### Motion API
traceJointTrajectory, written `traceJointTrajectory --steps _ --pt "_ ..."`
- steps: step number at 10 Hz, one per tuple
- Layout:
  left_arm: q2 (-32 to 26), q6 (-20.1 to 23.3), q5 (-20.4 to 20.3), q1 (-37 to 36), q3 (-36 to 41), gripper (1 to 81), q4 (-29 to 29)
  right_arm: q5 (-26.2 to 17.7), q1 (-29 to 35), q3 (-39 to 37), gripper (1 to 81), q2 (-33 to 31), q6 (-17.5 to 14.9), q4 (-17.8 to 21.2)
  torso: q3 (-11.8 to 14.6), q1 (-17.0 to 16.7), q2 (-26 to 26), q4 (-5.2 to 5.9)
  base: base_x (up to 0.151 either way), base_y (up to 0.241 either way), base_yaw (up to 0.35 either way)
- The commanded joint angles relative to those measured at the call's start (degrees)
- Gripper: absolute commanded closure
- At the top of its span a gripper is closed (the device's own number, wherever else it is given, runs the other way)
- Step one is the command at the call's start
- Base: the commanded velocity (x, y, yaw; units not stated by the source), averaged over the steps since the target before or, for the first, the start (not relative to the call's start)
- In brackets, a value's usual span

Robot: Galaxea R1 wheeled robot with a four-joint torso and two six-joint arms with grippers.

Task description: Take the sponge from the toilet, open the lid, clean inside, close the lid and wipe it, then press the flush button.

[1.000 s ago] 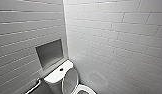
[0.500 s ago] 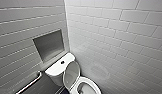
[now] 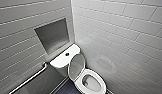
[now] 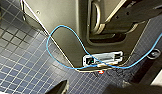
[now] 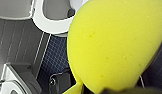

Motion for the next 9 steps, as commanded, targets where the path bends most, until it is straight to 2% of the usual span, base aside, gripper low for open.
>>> traceJointTrajectory --steps 1,2,3,5,6,7,8,9 --pt "0.0 0.2 3.8 0.4 0.1 1.0 -0.6 -4.6 5.8 -0.5 81.1 -2.3 0.3 1.4 0.0 0.0 0.0 -0.05 0.000 0.000 0.000" --pt "0.1 0.2 3.8 0.5 0.1 1.0 -0.6 -4.6 6.0 -1.9 81.1 -1.7 0.3 1.7 1.1 0.0 0.0 0.09 0.000 0.000 0.000" --pt "0.1 0.2 3.8 0.5 0.1 1.0 -0.5 -4.7 6.1 -3.0 81.1 -0.9 0.3 2.5 3.8 0.0 0.0 4.60 0.000 0.000 0.000" --pt "0.3 0.2 3.8 0.5 0.0 1.0 -0.6 -4.7 6.6 -4.3 81.1 0.2 0.3 2.5 4.0 0.0 0.0 6.42 0.000 0.000 0.000" --pt "0.3 0.1 3.8 0.6 0.0 1.0 -0.6 -4.7 7.3 -4.4 81.1 0.1 0.3 2.5 4.2 0.0 0.0 8.16 0.000 0.000 0.000" --pt "0.3 0.2 3.8 0.6 0.0 1.0 -0.6 -4.7 8.0 -4.4 81.1 0.0 0.3 2.8 2.5 0.0 0.0 4.74 0.000 0.000 0.000" --pt "0.3 0.1 3.8 0.7 0.0 1.0 -0.6 -4.7 8.6 -4.7 81.1 0.2 0.3 3.2 2.8 0.0 0.0 6.45 0.000 0.000 0.000" --pt "0.2 0.1 3.8 1.1 0.0 1.0 -0.6 -4.7 9.3 -5.4 81.1 0.6 0.3 3.3 3.0 0.0 0.0 7.43 0.000 0.000 0.000"
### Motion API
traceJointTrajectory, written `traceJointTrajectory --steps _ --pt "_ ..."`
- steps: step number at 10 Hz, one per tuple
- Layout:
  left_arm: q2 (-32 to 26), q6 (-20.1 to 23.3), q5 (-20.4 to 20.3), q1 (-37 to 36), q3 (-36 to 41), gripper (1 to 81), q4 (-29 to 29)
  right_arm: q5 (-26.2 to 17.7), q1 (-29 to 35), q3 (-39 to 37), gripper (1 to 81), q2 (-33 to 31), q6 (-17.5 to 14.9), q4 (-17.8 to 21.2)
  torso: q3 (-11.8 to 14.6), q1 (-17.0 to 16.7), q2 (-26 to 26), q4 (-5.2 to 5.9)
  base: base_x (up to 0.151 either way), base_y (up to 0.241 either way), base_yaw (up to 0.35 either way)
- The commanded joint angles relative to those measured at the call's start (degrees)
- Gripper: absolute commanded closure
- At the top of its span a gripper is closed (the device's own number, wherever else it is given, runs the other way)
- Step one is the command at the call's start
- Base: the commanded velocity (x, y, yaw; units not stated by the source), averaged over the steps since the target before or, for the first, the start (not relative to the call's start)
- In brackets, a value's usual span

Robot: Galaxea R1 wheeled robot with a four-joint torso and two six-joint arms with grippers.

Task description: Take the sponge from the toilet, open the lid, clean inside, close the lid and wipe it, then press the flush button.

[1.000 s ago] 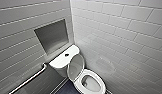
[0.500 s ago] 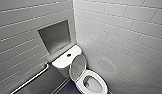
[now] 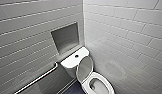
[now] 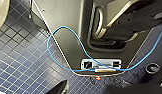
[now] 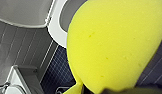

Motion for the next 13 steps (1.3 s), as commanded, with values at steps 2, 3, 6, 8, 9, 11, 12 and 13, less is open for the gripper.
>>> traceJointTrajectory --steps 2,3,6,8,9,11,12,13 --pt "-0.6 -0.2 3.9 0.5 0.0 1.0 -0.6 -3.1 5.4 -0.4 81.1 -1.9 0.0 1.9 0.0 0.0 0.0 -0.04 0.000 0.000 0.000" --pt "-0.9 -0.3 3.9 0.4 0.0 1.0 -0.6 -3.3 5.4 0.1 81.1 -1.9 -0.1 1.9 0.0 0.0 0.0 -0.04 0.000 0.000 0.000" --pt "-0.7 -0.3 3.9 0.4 0.0 1.0 -0.5 -4.6 8.1 -1.4 81.1 -0.3 -0.1 1.7 0.0 0.0 0.0 -0.04 0.000 0.000 0.000" --pt "-0.7 -0.3 3.9 0.5 0.0 1.0 -0.4 -7.4 10.9 -4.2 81.1 2.5 -0.1 1.7 0.0 3.7 -5.7 -0.04 0.000 0.000 0.000" --pt "-0.7 -0.3 3.9 0.5 0.0 1.0 -0.5 -8.2 12.2 -5.9 81.1 3.7 -0.1 1.8 0.0 3.8 -6.0 -0.04 0.000 0.000 0.000" --pt "-0.7 -0.3 3.9 0.7 -0.6 1.0 -0.5 -8.9 14.0 -7.5 81.1 4.9 -0.1 1.8 0.0 5.5 -8.7 -0.04 0.000 0.000 0.000" --pt "-0.7 -0.2 3.9 1.1 -0.6 1.0 -0.5 -8.9 14.4 -7.6 81.1 5.0 -0.1 1.5 -2.3 6.8 -10.7 -0.04 0.000 0.000 0.000" --pt "-0.7 -0.2 3.9 1.2 -0.7 1.0 -0.4 -8.9 15.0 -7.7 81.1 5.1 -0.1 1.4 -4.2 8.0 -12.8 -0.04 0.000 0.000 0.000"
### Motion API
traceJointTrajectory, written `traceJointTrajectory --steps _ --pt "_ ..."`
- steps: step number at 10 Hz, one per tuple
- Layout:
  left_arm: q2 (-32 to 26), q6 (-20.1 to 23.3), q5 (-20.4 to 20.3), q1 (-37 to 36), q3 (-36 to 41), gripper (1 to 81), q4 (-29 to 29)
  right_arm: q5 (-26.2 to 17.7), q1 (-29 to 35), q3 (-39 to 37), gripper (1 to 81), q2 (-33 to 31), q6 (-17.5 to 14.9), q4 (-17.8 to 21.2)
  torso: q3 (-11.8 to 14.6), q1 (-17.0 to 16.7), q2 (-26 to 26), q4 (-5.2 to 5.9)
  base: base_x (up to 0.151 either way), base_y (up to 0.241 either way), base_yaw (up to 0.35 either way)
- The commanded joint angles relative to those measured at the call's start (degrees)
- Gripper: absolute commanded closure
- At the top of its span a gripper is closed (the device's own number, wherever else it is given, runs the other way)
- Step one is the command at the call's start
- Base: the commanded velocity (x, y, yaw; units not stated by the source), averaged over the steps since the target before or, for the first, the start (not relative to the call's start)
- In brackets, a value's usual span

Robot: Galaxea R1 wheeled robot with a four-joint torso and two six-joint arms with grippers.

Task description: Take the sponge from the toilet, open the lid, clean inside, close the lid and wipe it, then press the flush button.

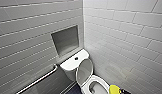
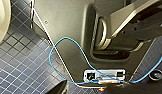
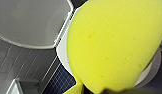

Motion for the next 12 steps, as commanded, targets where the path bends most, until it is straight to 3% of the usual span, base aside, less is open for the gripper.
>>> traceJointTrajectory --steps 1,4,5,7,8,9,10,11,12 --pt "-0.3 0.4 4.0 0.7 0.0 1.0 -0.4 -3.1 6.6 0.7 81.1 -1.5 -0.1 0.4 -3.9 3.5 -5.5 0.00 0.000 0.000 0.000" --pt "-0.2 0.4 4.0 0.7 0.0 1.0 -0.4 -3.2 6.9 0.2 81.1 -0.2 -0.1 0.0 -7.9 7.4 -11.6 0.00 0.000 0.000 0.000" --pt "-0.2 0.4 4.0 0.8 -0.2 1.0 -0.4 -3.1 7.2 0.1 81.1 0.2 -0.1 0.1 -8.6 8.9 -13.9 4.43 0.000 0.000 0.000" --pt "0.0 0.4 3.9 0.8 -0.5 1.0 -0.4 -3.1 7.3 0.2 81.1 0.2 -0.1 0.1 -7.7 11.0 -17.1 7.04 0.000 0.000 0.000" --pt "0.3 0.4 4.0 0.8 -0.5 1.0 -0.4 -3.1 7.3 0.2 81.1 0.2 -0.1 0.1 -7.9 12.3 -19.2 8.89 0.000 0.000 0.000" --pt "0.3 0.4 4.0 0.8 -0.5 1.0 -0.4 -3.2 7.4 0.2 81.1 0.2 -0.1 0.1 -8.4 13.4 -21.1 9.09 0.000 0.000 0.000" --pt "0.4 0.4 4.0 0.8 -0.5 1.0 -0.4 -3.2 7.3 0.2 81.1 0.1 -0.1 0.1 -11.3 10.9 -17.3 9.48 0.000 0.000 0.000" --pt "0.4 0.4 4.0 0.8 -0.5 1.0 -0.4 -3.1 7.3 0.1 81.1 -0.1 -0.1 0.3 -11.6 12.4 -19.5 8.04 0.000 0.000 0.000" --pt "0.4 0.4 4.0 0.8 -0.5 1.0 -0.4 -3.1 8.0 0.0 81.1 -0.3 -0.1 0.4 -13.2 12.8 -20.5 8.39 0.000 0.000 0.000"
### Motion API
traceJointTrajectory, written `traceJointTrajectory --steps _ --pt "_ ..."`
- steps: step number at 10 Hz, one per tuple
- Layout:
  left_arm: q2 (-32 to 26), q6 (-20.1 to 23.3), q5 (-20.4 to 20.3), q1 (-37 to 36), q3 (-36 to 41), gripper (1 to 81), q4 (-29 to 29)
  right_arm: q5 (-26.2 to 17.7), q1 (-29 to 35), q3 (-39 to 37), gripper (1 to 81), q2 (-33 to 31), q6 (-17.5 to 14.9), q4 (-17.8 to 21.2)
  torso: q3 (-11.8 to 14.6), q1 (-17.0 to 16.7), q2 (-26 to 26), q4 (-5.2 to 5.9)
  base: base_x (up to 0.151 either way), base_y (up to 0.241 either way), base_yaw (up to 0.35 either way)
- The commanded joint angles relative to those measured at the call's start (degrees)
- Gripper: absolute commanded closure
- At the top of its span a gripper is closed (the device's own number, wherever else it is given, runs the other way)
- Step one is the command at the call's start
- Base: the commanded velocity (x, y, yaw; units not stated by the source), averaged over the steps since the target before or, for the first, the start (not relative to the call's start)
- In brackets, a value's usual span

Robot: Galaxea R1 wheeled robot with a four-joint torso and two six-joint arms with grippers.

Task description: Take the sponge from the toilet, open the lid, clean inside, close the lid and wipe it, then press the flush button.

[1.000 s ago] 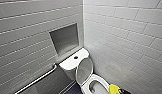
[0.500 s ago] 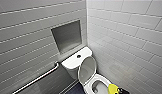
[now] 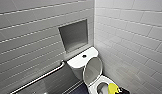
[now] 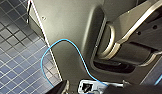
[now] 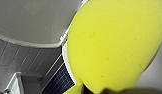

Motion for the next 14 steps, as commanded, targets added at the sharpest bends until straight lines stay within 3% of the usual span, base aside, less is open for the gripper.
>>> traceJointTrajectory --steps 1,4,6,10,13,14 --pt "-0.9 0.4 4.2 0.2 -0.1 1.0 -0.5 -2.8 8.0 1.0 81.1 -1.9 -0.1 1.0 -5.0 0.0 0.1 -0.02 0.000 0.000 0.000" --pt "-0.9 0.3 4.2 0.2 -0.1 1.0 -0.5 -2.9 11.2 1.6 81.1 -2.0 -0.1 1.0 -10.3 0.3 -0.4 0.00 0.000 0.000 0.000" --pt "-0.9 0.3 4.2 0.3 -0.1 1.0 -0.5 -4.8 13.4 1.3 81.1 -1.6 -0.1 1.1 -9.0 0.3 -0.4 0.00 0.000 0.000 0.000" --pt "-0.5 0.3 4.2 0.2 -0.1 1.0 -0.5 -7.6 17.9 0.5 81.1 0.6 -0.1 1.0 -10.1 0.4 -0.4 0.00 0.000 0.000 0.000" --pt "-0.6 0.3 4.1 0.3 -0.1 1.0 -0.5 -8.0 18.7 -4.4 81.1 4.4 -0.1 0.4 -10.1 0.4 -0.4 0.00 0.000 0.000 0.000" --pt "-0.6 0.3 4.2 0.2 -0.1 1.0 -0.5 -8.8 19.8 -4.4 81.1 4.6 -0.1 0.3 -10.1 4.1 -6.1 0.00 0.000 0.000 0.000"
